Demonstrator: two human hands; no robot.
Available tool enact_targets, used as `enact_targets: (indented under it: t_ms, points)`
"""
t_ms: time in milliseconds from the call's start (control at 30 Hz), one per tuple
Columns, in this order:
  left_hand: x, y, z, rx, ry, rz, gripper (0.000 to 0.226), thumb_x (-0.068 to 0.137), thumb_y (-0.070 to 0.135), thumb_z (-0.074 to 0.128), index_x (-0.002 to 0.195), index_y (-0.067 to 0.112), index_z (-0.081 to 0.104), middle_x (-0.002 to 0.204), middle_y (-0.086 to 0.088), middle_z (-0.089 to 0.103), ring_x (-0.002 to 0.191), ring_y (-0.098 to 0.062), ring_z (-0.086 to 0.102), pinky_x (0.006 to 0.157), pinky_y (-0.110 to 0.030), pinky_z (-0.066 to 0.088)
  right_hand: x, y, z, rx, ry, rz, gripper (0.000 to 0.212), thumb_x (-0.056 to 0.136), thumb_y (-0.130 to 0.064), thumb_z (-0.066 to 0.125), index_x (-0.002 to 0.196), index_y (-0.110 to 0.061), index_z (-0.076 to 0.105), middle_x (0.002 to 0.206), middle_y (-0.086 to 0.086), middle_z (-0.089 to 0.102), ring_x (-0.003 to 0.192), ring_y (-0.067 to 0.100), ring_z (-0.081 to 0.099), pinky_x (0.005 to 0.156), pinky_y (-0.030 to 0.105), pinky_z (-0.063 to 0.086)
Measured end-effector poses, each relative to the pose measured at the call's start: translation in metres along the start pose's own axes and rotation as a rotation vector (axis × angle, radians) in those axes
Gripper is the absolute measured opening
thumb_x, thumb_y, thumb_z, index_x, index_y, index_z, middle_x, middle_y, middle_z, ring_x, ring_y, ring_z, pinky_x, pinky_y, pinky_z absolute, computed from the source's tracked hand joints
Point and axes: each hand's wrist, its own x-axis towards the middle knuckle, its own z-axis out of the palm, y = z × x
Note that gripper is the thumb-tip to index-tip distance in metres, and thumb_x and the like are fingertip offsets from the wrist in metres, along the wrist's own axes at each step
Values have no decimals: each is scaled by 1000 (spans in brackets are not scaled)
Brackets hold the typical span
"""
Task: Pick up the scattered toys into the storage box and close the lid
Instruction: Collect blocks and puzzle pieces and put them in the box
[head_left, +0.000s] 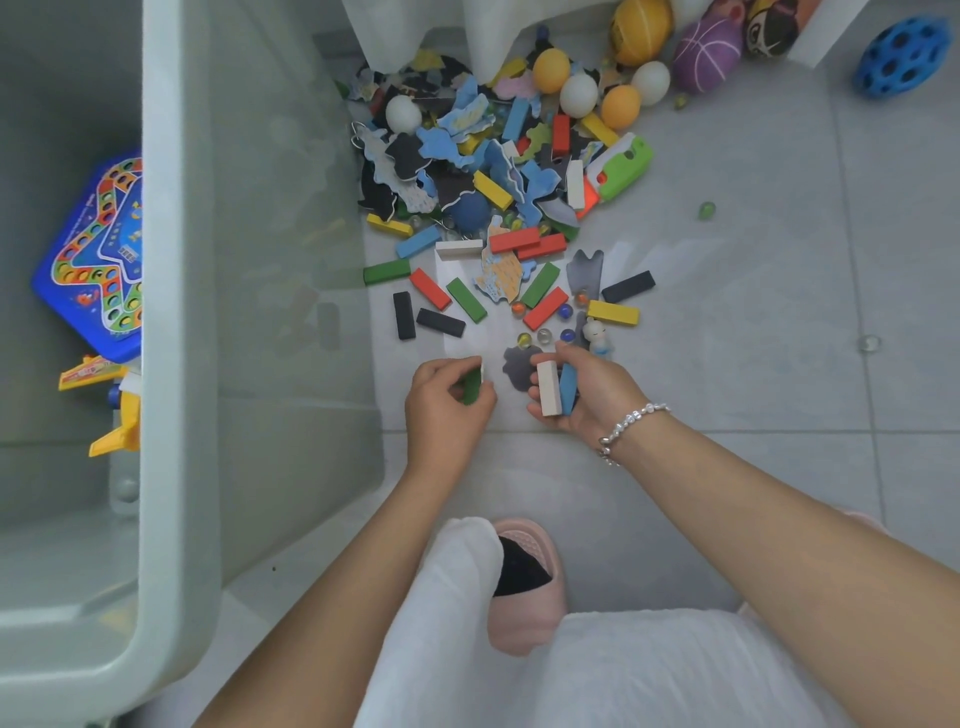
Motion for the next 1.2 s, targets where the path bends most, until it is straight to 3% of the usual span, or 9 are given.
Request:
enact_targets:
  t_ms: [133, 333, 533, 633, 767, 867, 967, 1067, 1200]
  points:
    - [0, 0, 2, -29, 41, -15, 30, 86, 5, 61, 116, 9, 64, 113, -6, 57, 88, -10, 58, 84, -13, 44, -2, 0, 2, 9, -7, 6, 30, 97, -29, 44, 83, -8, 60, 76, 8, 54, 66, 16, 53, 65, 31, 50]
    - [4, 1, 8, 24, 22, -99, 44, 81, 13, 72, 122, 12, 57, 108, 2, 46, 92, -8, 51, 81, -8, 36, -2, 0, 1, 26, -2, 14, 30, 98, -29, 42, 84, -8, 59, 75, 7, 54, 65, 16, 53, 62, 30, 50]
    - [13, 3, 12, 76, -3, -173, 36, 78, 15, 74, 111, 12, 60, 104, -4, 61, 88, -13, 55, 82, -25, 47, -3, 0, 1, 28, -1, 17, 29, 98, -28, 42, 84, -8, 59, 75, 7, 54, 66, 16, 53, 64, 31, 50]
    - [14, 3, 11, 85, -30, -171, 25, 78, 17, 74, 101, 13, 66, 96, -2, 64, 86, -16, 59, 77, -25, 48, -3, -1, 1, 49, -5, 14, 29, 98, -27, 41, 83, -8, 58, 74, 7, 52, 64, 16, 52, 65, 31, 49]
    - [17, 8, 3, -84, -58, -346, 20, 74, 15, 78, 91, 14, 68, 81, 4, 62, 75, -9, 57, 60, -12, 45, -2, 0, 2, 26, -10, 7, 30, 98, -27, 40, 81, -8, 56, 71, 7, 51, 62, 15, 50, 63, 30, 48]
    - [13, 23, -5, -302, -130, -407, 21, 72, 12, 79, 89, 17, 66, 82, 3, 66, 75, -9, 62, 67, -14, 49, -1, 2, 4, 0, -10, -18, 30, 98, -27, 41, 78, -9, 56, 71, 8, 51, 62, 16, 50, 64, 31, 48]
    - [6, 42, -4, -395, -224, -351, 20, 72, 10, 79, 87, 18, 68, 81, 1, 69, 74, -8, 64, 77, -24, 54, -1, 1, 3, 45, -79, -1, 27, 97, -31, 44, 86, -11, 58, 82, 7, 59, 72, 18, 58, 69, 33, 49]
    - [2, 56, 2, -397, -287, -249, 16, 72, 13, 78, 86, 18, 72, 80, -1, 72, 73, -10, 66, 77, -28, 56, -1, -2, -3, 182, -177, 65, 32, 95, -38, 44, 107, -12, 59, 96, 8, 65, 82, 20, 63, 68, 31, 52]
    - [11, 55, 10, -304, -142, -226, 15, 80, 26, 73, 88, 13, 73, 78, -1, 70, 65, -3, 63, 66, -17, 49, -3, -9, -19, 199, -113, 64, 29, 93, -37, 48, 85, -13, 61, 75, 4, 57, 62, 14, 55, 50, 19, 49]
